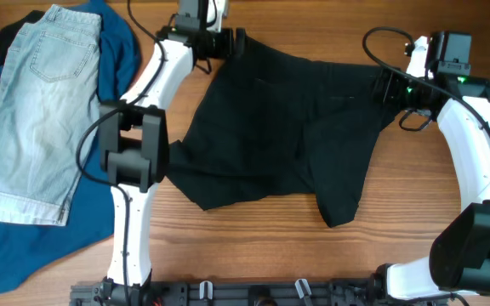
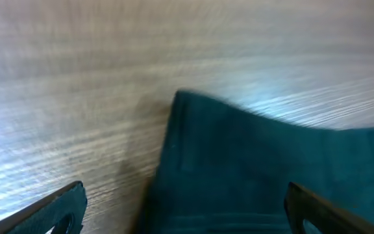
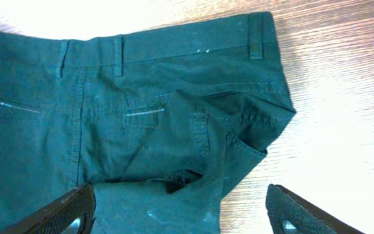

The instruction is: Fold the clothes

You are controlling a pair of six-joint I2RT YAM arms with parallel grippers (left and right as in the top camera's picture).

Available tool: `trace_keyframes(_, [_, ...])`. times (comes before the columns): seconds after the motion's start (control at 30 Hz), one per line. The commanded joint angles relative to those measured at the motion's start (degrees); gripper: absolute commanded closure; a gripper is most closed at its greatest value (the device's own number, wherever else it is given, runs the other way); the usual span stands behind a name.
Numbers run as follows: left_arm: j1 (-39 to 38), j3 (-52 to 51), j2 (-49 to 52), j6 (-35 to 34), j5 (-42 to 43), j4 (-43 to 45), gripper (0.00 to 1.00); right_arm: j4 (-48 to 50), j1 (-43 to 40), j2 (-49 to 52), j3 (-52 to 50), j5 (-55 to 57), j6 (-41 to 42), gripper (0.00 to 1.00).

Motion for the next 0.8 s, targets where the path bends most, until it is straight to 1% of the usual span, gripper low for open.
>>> trace_keyframes(0.0, [-1.0,0.7,3.4,4.8,-2.2,0.3,0.03,0.2,0.2,0.2,1.0,1.6,0.7,0.25])
trace_keyframes(0.07, [-2.3,0.7,4.3,7.7,-5.1,0.5,0.03,0.1,0.2,0.2,1.0,1.6,0.7,0.24])
trace_keyframes(0.13, [-4.1,0.7,4.6,8.9,-11.1,0.7,0.03,0.1,0.2,0.2,1.0,2.1,0.7,0.24])
trace_keyframes(0.17, [-4.7,0.7,4.6,8.9,-12.8,0.8,0.05,0.1,0.2,0.2,1.0,2.3,0.7,0.24])
trace_keyframes(0.2, [-5.3,0.7,4.6,8.9,-13.9,0.9,0.16,0.2,0.2,0.2,1.0,2.3,0.7,0.24])
trace_keyframes(0.23, [-5.9,0.7,4.6,8.9,-14.0,0.9,0.32,0.2,0.2,0.2,1.0,2.5,0.8,0.24])
trace_keyframes(0.3, [-6.6,0.7,4.6,8.8,-14.3,0.9,0.85,0.1,0.2,0.2,1.0,3.1,0.8,0.24])
trace_keyframes(0.33, [-6.8,0.7,4.6,8.8,-14.5,0.7,0.96,0.1,0.2,0.2,1.0,3.3,0.8,0.25])
trace_keyframes(0.4, [-6.6,0.7,3.8,8.3,-15.0,-0.6,0.96,0.3,0.2,0.2,1.0,3.3,1.2,0.25])
trace_keyframes(0.47, [-5.5,0.7,1.4,4.3,-18.6,-2.1,0.96,0.8,0.2,0.2,1.0,2.5,2.4,0.27])
trace_keyframes(0.57, [-2.3,0.7,-5.7,1.4,-19.0,-6.1,0.96,1.9,1.2,0.2,1.0,1.1,2.9,0.29])
trace_keyframes(0.63, [-0.7,0.7,-10.4,0.6,-19.0,-8.9,0.96,3.8,2.6,0.4,0.9,1.1,3.8,0.31])
trace_keyframes(0.77, [0.2,0.7,-15.1,0.6,-19.0,-10.8,0.96,5.9,6.1,2.2,0.9,1.1,4.9,0.32])
